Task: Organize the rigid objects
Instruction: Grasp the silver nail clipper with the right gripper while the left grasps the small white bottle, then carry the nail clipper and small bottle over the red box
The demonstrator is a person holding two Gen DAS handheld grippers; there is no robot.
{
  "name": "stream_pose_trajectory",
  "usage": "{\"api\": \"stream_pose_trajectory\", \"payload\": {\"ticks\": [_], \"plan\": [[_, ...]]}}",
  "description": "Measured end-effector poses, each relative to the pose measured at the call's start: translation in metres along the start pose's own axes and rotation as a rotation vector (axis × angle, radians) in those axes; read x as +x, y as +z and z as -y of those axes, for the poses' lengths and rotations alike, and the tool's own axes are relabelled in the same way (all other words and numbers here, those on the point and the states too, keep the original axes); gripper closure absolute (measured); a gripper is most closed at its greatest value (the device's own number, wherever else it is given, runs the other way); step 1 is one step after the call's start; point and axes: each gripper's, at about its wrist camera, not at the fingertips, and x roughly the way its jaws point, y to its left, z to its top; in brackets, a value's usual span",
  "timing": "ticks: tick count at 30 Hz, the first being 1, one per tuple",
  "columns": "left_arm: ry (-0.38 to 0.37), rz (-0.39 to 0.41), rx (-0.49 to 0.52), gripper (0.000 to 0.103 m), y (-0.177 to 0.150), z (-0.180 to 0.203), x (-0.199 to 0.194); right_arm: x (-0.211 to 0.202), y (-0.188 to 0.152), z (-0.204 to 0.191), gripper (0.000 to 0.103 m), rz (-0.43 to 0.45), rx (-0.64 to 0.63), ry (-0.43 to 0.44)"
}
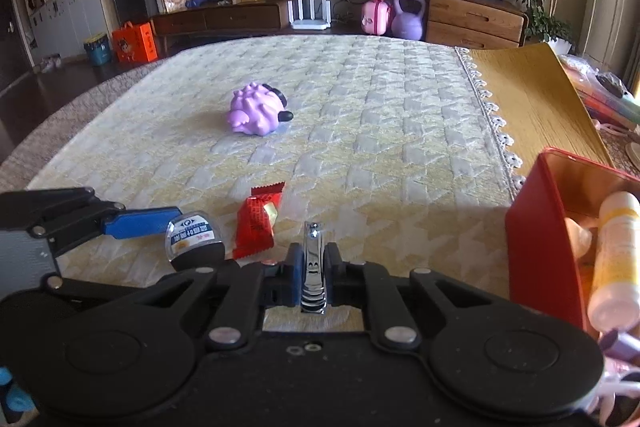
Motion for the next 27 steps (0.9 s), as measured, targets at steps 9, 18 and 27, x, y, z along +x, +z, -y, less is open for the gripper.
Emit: {"api": "stream_pose_trajectory", "payload": {"ticks": [9,18,27], "plan": [[-0.021,0.0,-0.034,0.049,0.009,0.011,-0.027,-0.048,-0.002,0.013,0.093,0.048,0.048,0.035],[-0.07,0.035,-0.039,0.049,0.03,0.037,-0.063,-0.096,-0.007,0.03,0.092,0.101,0.087,0.033],[-0.112,0.067,0.014,0.049,0.051,0.078,-0.084,-0.138,-0.016,0.063,0.092,0.164,0.13,-0.009]]}}
